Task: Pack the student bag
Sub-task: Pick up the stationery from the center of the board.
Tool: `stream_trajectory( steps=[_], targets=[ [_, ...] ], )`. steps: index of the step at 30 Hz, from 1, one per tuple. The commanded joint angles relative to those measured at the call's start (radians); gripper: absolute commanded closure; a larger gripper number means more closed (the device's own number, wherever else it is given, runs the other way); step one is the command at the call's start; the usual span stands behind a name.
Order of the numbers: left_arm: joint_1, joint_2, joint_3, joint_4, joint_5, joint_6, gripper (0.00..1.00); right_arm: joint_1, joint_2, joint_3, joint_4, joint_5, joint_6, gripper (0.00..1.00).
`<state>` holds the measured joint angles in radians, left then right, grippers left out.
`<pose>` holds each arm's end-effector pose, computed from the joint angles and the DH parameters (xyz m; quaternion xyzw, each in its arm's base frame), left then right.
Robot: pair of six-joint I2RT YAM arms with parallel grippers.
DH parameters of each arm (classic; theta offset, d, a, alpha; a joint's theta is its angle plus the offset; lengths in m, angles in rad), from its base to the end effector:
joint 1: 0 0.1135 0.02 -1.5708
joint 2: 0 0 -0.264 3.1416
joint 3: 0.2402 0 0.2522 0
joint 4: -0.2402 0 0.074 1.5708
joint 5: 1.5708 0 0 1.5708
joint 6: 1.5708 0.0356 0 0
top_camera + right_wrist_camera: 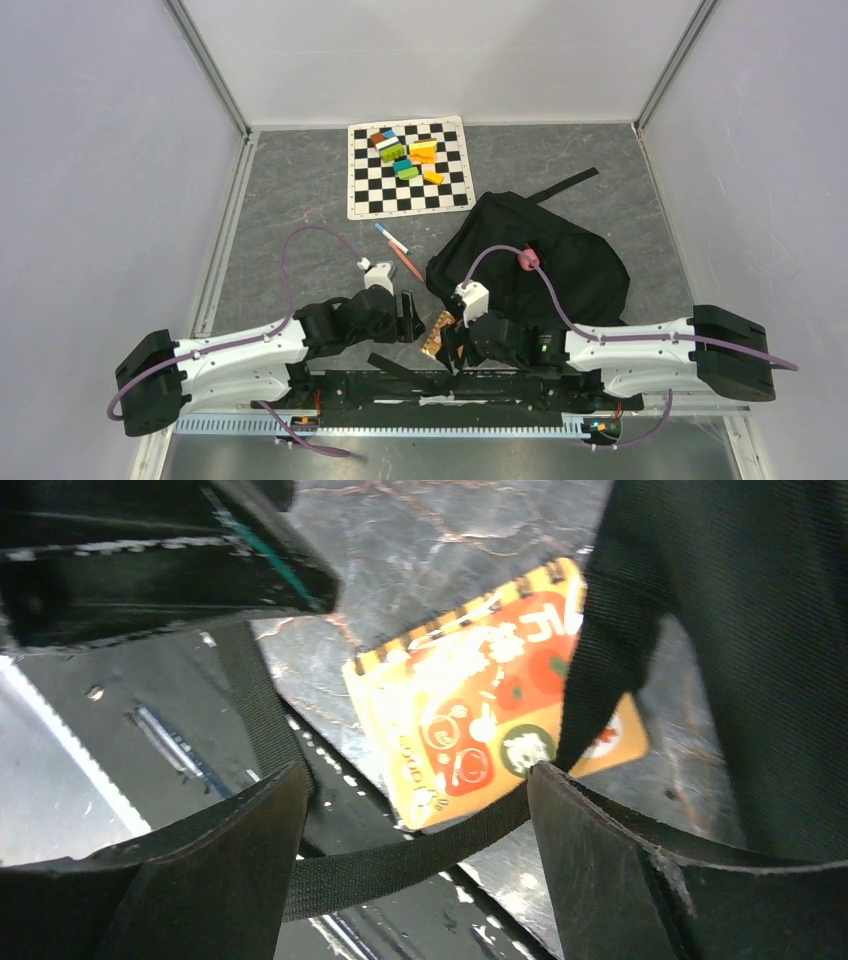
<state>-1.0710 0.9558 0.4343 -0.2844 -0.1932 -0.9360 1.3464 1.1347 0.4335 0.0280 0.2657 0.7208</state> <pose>0.0949 -0.1595 0.1805 0.0264 0.9238 -0.2652 0.2751 0.0579 0.2115 0.1730 -0.2201 0.8674 0.3084 0.3226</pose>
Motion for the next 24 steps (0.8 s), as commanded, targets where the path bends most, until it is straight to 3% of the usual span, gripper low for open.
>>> stream_trajectory(
  steps=[1,11,19,24],
  targets=[
    [0.004,-0.021,0.02,-0.033,-0.086,0.006,0.17,0.002,-0.047,-0.013,-0.117,0.14,0.1,0.15],
    [0.005,0.149,0.112,0.065,-0.02,0.112,0.2,-0.001,-0.075,-0.101,-0.127,0.198,0.224,0.15],
    [0.005,0.237,0.124,0.145,0.003,0.085,0.21,0.007,-0.142,-0.005,-0.205,0.212,0.221,0.18],
    [0.004,0.223,0.117,0.131,-0.008,0.069,0.21,0.014,-0.207,0.011,-0.167,0.167,0.236,0.19]
  ],
)
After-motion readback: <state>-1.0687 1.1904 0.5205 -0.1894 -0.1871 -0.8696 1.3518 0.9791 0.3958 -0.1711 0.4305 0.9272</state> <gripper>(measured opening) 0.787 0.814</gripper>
